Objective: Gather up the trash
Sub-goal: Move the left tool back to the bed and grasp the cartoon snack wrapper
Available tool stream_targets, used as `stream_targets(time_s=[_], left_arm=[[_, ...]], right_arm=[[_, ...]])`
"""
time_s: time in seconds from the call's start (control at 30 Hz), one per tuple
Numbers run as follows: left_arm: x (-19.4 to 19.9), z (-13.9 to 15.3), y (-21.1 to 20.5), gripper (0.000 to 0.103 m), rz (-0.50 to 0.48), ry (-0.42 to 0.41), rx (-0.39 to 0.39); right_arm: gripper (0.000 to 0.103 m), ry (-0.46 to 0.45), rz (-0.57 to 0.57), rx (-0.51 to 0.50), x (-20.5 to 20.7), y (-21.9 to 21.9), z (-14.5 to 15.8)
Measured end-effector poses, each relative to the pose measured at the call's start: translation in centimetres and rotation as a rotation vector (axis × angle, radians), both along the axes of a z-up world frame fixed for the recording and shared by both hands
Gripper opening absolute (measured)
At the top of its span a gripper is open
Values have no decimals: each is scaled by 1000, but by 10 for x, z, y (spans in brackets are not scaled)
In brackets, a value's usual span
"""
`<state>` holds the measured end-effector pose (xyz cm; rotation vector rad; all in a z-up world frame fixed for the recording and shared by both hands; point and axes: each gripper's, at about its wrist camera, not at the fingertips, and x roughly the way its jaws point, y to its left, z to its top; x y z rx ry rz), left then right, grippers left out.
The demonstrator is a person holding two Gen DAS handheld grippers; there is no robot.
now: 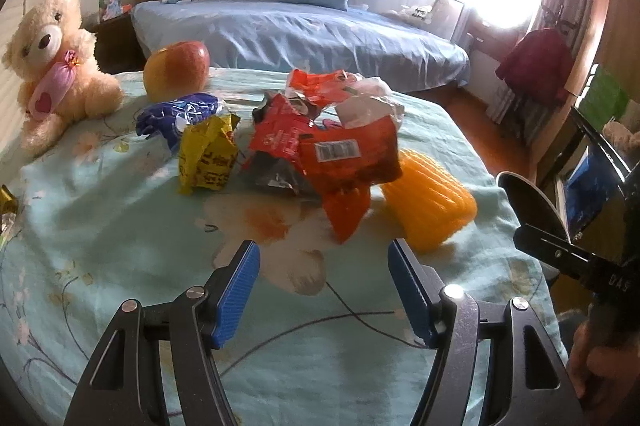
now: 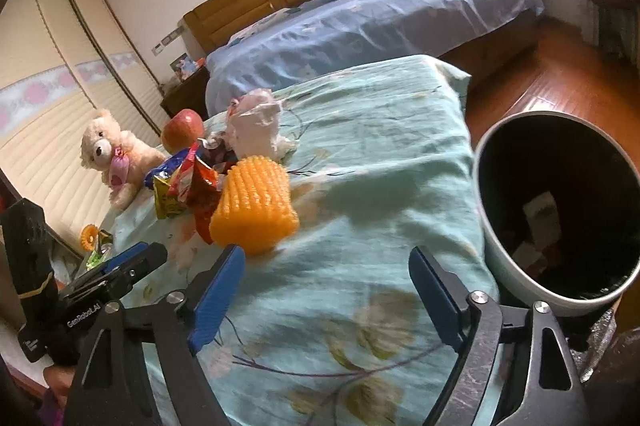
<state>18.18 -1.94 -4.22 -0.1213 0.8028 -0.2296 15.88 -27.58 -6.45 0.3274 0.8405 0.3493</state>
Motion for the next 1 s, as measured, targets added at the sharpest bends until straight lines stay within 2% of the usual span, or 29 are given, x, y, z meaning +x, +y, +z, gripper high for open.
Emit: stream_targets(time_s=[0.3, 0.47, 0.57, 0.63, 0.7, 0.77, 0.8, 1.0], left_arm=[[32, -12, -4, 65, -26, 52, -7], [49, -19, -9, 61, -41, 77, -20], [60, -23, -12, 46, -53, 99, -47], [66, -27, -14, 22, -72, 115, -71], [68, -30, -16, 8, -84, 120, -76], [67, -30, -17, 7, -87, 110, -74], [66, -30, -16, 5, -85, 101, -74], [54, -27, -8, 0, -75, 71, -79]], right_arm=[[74, 9, 58, 19, 19, 23, 1], [64, 39, 79, 34, 36, 32, -9], [55, 64, 88, 70, 44, 32, -16], [37, 76, 96, 90, 48, 32, -19], [20, 75, 112, 96, 49, 34, -18], [15, 61, 123, 85, 47, 37, -16], [1, 55, 128, 77, 46, 39, -15], [0, 51, 120, 86, 37, 34, -14]])
